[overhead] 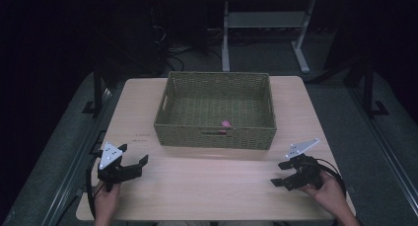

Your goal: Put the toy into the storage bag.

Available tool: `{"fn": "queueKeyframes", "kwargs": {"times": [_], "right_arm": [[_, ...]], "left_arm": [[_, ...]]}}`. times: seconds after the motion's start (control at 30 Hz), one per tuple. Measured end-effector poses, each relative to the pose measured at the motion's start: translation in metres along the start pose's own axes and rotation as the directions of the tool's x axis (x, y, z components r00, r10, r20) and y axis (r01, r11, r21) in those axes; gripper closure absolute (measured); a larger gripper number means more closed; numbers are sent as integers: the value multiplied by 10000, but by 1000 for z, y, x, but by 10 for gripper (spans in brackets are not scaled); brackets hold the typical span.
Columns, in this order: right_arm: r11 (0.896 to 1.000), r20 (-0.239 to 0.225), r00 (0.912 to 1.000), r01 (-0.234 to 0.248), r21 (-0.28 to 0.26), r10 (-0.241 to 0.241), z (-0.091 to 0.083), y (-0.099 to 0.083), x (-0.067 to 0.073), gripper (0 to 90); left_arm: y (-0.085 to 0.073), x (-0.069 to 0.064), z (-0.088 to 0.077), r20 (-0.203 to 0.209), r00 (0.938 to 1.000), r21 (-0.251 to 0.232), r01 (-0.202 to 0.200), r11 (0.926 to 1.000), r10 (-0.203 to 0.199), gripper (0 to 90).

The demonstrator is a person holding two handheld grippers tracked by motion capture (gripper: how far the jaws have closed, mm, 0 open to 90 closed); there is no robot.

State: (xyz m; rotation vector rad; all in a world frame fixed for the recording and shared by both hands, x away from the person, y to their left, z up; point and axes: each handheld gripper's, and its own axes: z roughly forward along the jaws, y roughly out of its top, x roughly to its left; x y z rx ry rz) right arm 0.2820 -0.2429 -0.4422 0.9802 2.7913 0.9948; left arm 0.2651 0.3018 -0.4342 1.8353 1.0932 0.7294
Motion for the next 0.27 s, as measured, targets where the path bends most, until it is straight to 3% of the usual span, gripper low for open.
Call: {"fn": "queueKeyframes", "kwargs": {"times": [0.17,0.27], "right_arm": [[9993,311,9995,52,-374,-41,1,-5,9,283],[9980,751,9969,283,-559,-241,3,-10,20,284]], "left_arm": [[0,0,0,1,10000,-9,-9,10000,9,133],[0,0,0,-12,10000,-9,-6,10000,6,133]]}}
